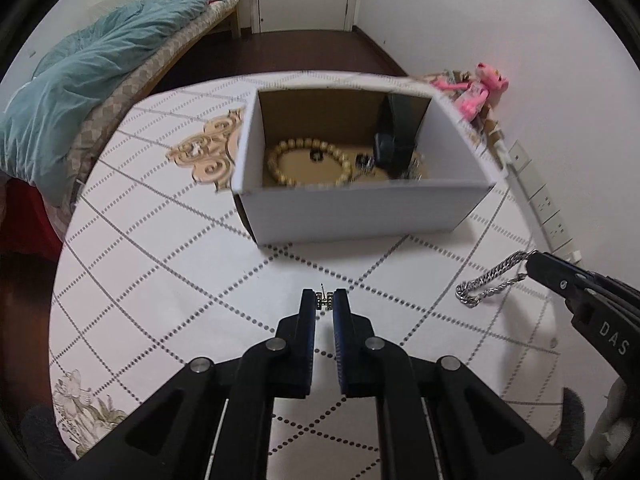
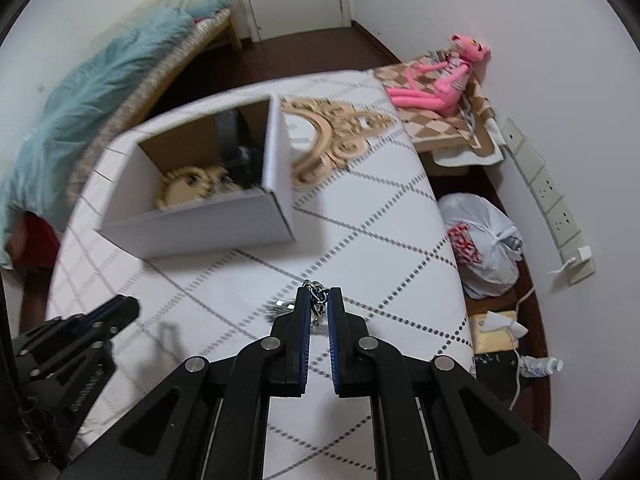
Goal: Organize jewelry
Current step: 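Carry the bracelet and charm into the box and open both tools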
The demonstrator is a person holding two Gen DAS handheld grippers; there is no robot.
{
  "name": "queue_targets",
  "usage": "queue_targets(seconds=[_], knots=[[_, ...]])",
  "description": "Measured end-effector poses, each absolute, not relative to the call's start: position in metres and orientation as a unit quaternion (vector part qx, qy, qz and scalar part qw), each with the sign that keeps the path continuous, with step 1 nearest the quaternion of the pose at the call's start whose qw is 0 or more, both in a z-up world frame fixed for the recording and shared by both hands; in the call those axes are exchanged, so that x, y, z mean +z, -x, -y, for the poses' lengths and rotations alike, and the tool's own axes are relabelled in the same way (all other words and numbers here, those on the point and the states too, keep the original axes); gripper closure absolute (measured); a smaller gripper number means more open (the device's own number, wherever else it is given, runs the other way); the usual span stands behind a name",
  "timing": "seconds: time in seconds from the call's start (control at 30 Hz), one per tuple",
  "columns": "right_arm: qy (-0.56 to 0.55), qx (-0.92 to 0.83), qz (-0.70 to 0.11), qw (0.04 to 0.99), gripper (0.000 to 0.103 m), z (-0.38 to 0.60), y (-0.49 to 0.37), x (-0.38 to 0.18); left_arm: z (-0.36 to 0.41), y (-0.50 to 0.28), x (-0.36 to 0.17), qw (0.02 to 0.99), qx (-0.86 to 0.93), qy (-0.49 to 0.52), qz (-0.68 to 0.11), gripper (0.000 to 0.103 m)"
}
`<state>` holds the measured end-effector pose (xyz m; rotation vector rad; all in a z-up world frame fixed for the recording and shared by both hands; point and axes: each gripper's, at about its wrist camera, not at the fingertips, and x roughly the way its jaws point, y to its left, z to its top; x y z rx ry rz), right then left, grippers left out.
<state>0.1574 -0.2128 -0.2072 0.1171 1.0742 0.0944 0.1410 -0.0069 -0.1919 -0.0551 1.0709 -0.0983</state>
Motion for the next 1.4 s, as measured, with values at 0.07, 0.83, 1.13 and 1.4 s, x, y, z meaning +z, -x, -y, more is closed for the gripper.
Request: queue_targets(seconds=[0.07,0.83,1.13,1.4], knots=[[-0.061,0.059,-0.502,0.861,0.094,0.211,-0.156,-0.19,0.003,-0.142,-0.179,0.862,-0.053,0.034,-0.504,0.097],[-0.091,0.176,-0.552,0.81,0.094,0.161,-0.281,-0.147,-0.025,-0.269,-0.143,0.808,-0.088,0.09,-0.576,0.091],[-0.097,0.179,-0.597,0.776,0.065,0.162,-0.3,-0.171,-0.047,-0.272,-0.135,0.826,-0.043,0.084,-0.555,0.01],[0.013,0.077,-0.578,0.812,0.003,0.166,-0.284,-0.173,-0.054,-0.253,-0.138,0.849,0.028,0.024,-0.527,0.001]])
